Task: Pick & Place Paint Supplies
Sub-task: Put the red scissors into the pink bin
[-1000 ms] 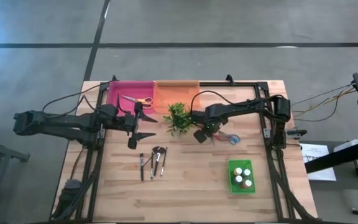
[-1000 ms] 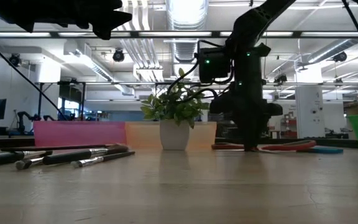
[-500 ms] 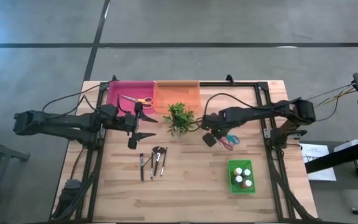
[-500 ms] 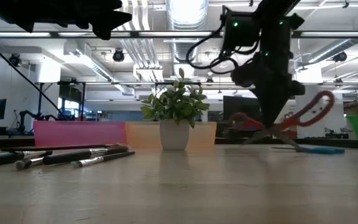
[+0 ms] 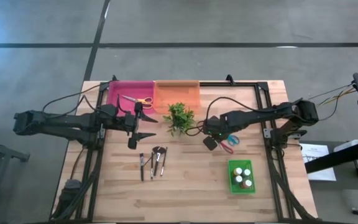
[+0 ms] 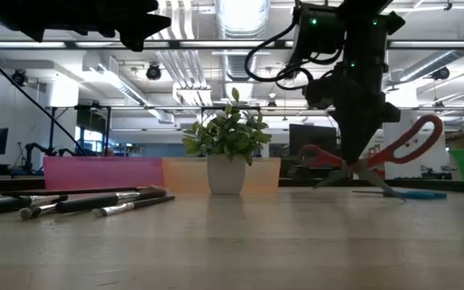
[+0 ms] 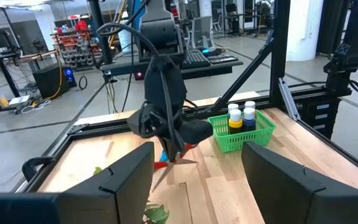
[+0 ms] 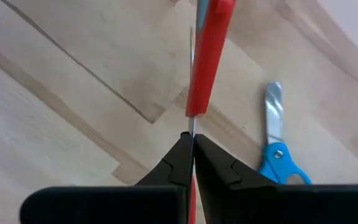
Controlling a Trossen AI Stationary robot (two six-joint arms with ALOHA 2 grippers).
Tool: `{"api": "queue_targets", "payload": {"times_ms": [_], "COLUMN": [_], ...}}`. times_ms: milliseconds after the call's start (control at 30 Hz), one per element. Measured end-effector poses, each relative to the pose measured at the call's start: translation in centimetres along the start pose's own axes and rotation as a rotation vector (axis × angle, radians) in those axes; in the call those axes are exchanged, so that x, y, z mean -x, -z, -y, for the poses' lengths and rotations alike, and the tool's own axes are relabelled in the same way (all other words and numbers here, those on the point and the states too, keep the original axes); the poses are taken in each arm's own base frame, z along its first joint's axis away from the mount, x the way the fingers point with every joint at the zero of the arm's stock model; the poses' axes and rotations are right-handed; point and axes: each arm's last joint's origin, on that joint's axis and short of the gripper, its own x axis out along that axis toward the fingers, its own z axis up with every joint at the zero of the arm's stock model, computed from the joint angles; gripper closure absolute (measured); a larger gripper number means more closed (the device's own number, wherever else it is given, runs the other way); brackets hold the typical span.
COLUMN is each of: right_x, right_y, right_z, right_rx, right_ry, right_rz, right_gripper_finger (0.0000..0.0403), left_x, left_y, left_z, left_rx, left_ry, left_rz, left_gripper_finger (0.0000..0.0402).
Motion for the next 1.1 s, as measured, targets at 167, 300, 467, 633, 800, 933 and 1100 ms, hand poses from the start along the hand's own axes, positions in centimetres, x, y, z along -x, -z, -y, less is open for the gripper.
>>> {"api": "queue_targets", "payload": {"times_ms": [167,300,467,633,800,933,1100], "right_x": [-0.7,-0.5,1.1,2.7,4.7,6.6,9.4], "right_y": [-0.3,-0.5,-0.1,0.5,1.4,2.2,3.3], "right_z": [-0.7,-1.2,-2.0,-3.0,-4.9,-6.6,-8.5], "right_rx": [0.021,0.042,0.067,0.093,0.141,0.186,0.252], "right_ry": [-0.003,-0.014,-0.059,-0.061,-0.096,-0.135,-0.191], "right_rz": [-0.025,-0.017,0.022,0.066,0.123,0.196,0.298], "right_gripper_finger": [0.0392,0.0394,0.0394,0.0394,0.0394,0.0394,0.0395], "left_x": [0.0,0.0,0.0,0.0,0.0,-0.2,-0.7], "left_y": [0.0,0.0,0.0,0.0,0.2,0.3,0.4], "left_z": [0.0,0.0,0.0,0.1,0.5,1.2,1.6], "left_rx": [-0.003,-0.003,-0.003,-0.002,-0.037,-0.097,-0.132], "left_ry": [0.000,0.000,0.001,0.014,0.070,0.117,0.139], "left_rz": [0.000,0.000,-0.002,-0.003,-0.018,-0.021,-0.016], "left_gripper_finger": [0.0151,0.0151,0.0151,0.0151,0.0151,0.0151,0.0151]}}
